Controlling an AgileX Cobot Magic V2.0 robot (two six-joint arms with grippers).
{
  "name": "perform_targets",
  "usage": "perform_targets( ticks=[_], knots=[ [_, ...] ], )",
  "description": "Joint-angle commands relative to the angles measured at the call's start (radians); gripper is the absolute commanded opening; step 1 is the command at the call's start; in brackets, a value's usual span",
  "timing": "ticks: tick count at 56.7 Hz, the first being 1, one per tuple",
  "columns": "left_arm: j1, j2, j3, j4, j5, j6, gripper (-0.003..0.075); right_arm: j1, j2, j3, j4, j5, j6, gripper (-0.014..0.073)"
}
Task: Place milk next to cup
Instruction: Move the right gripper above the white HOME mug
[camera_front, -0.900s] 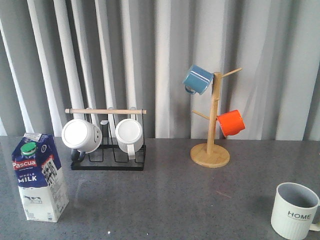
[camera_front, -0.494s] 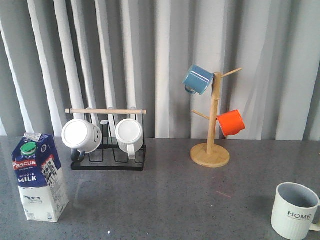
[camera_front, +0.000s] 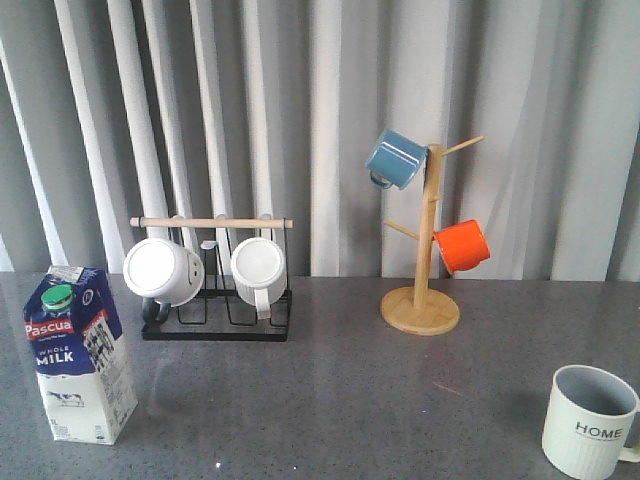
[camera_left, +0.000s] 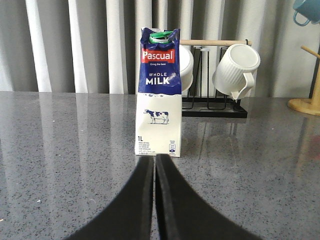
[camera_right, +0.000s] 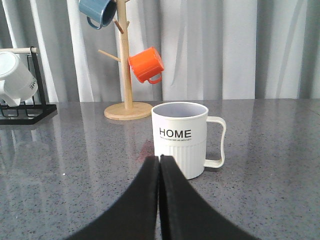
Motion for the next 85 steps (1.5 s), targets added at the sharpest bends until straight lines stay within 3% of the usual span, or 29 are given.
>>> perform_targets(
  ticks=[1, 19, 26, 30, 38, 42, 49, 59, 73, 79, 85],
  knots=[
    [-0.007, -0.011, -0.023, -0.01, -0.071, -0.009, -0.0006, -0.001, -0.014, 0.01, -0.004, -0.068, -0.006, -0.0008],
    [-0.007, -0.011, -0.027, -0.01, -0.089, -0.009, -0.0006, -0.004, -0.014, 0.008, -0.008, -0.115, -0.006, -0.0008],
    [-0.007, -0.011, -0.032, -0.019, -0.319, -0.04, -0.0006, -0.004, -0.014, -0.006, 0.058, -0.298, 0.047, -0.0008],
    [-0.007, -0.01, -0.061, -0.037, -0.435, -0.081, -0.0006, -0.004, -0.014, -0.056, 0.027, -0.365, 0.036, -0.0008],
    [-0.007, 0.077, -0.245, -0.035, -0.251, 0.005, -0.0006, -0.004, 0.075, -0.257, -0.105, -0.29, 0.019, -0.0008],
    [-0.007, 0.215, -0.348, -0.037, -0.176, 0.071, -0.0006, -0.004, 0.2, -0.374, -0.101, -0.164, 0.022, -0.0008],
    [-0.007, 0.504, -0.501, -0.046, -0.06, 0.018, -0.0006, -0.004, 0.44, -0.519, -0.1, 0.025, 0.021, -0.0008],
    [-0.007, 0.713, -0.651, -0.048, 0.008, -0.046, -0.0006, -0.004, 0.646, -0.586, -0.094, 0.034, 0.021, -0.0008],
    [-0.007, 0.793, -0.698, -0.045, 0.001, -0.042, 0.0, -0.004, 0.702, -0.588, -0.164, 0.007, 0.016, 0.0007],
    [-0.007, 0.82, -0.716, -0.045, -0.011, -0.023, 0.0048, -0.004, 0.734, -0.604, -0.203, 0.023, 0.017, 0.0081],
    [-0.007, 0.859, -0.745, -0.046, -0.014, -0.023, 0.0153, -0.004, 0.792, -0.651, -0.202, 0.066, 0.018, 0.023]
  ],
)
